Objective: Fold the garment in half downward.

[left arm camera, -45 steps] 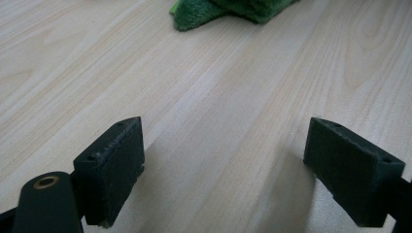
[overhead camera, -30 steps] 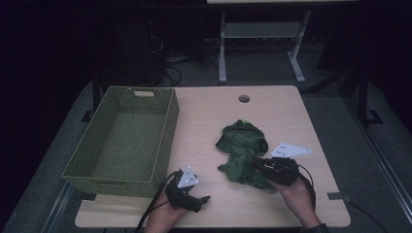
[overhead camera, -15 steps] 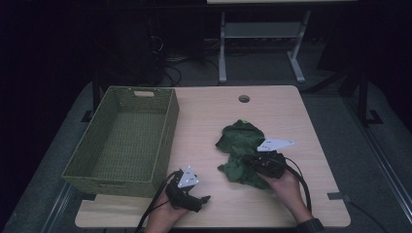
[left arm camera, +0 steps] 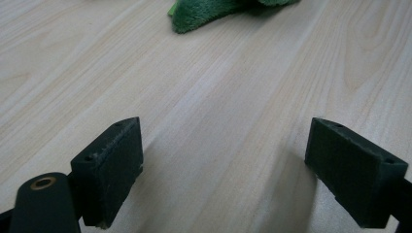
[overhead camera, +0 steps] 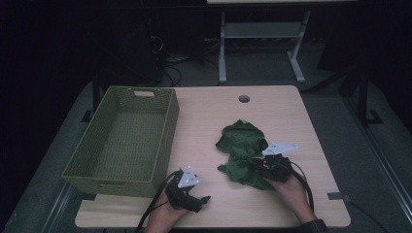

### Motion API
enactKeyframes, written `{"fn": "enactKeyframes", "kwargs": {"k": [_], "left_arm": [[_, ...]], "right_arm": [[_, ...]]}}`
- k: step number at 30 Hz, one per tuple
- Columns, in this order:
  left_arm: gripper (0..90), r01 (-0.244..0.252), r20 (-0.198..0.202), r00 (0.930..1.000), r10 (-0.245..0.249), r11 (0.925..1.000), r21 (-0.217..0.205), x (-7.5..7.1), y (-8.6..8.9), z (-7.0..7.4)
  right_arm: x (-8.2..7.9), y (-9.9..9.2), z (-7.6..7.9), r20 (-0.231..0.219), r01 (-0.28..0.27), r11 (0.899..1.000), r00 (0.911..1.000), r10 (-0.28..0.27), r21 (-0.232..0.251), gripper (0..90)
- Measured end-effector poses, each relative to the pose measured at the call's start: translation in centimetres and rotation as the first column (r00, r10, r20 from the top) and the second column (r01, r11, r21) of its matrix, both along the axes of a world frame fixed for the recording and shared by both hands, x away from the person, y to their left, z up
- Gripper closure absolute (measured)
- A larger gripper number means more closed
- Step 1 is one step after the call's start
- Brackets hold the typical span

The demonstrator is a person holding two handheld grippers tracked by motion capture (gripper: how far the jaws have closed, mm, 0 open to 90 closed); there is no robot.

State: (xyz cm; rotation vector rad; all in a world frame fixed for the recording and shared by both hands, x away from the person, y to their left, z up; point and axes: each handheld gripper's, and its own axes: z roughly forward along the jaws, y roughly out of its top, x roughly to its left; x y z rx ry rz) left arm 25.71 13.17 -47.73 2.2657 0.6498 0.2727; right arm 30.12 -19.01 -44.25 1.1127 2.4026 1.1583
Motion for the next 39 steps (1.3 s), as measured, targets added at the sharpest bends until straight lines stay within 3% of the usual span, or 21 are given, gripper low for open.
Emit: {"fn": "enactKeyframes", "kwargs": {"k": [6, 22, 32, 39], "left_arm": [[13.1, -0.002, -0.001, 1.0000, 0.002, 1.0000, -0.002, 0.0, 0.0, 0.0], [13.3, 0.000, 0.000, 1.0000, 0.000, 1.0000, 0.000, 0.0, 0.0, 0.0], [13.3, 0.001, 0.000, 1.0000, -0.001, 1.0000, 0.000, 0.0, 0.0, 0.0], [13.3, 0.002, -0.002, 1.0000, -0.002, 1.0000, 0.002, 0.0, 0.0, 0.0]], "right_arm": [[-1.4, -3.0, 0.8, 0.030, 0.016, 1.000, 0.9994, -0.017, 0.017, 68.6], [-5.6, -9.1, -0.3, 0.026, 0.062, 0.997, 0.9977, -0.063, 0.035, 65.2], [-7.6, -9.7, -2.0, -0.017, 0.031, 0.999, 0.9994, -0.031, 0.029, 63.4], [-7.4, -9.5, -2.4, -0.051, -0.002, 0.998, 0.9987, 0.005, 0.057, 60.6]]}}
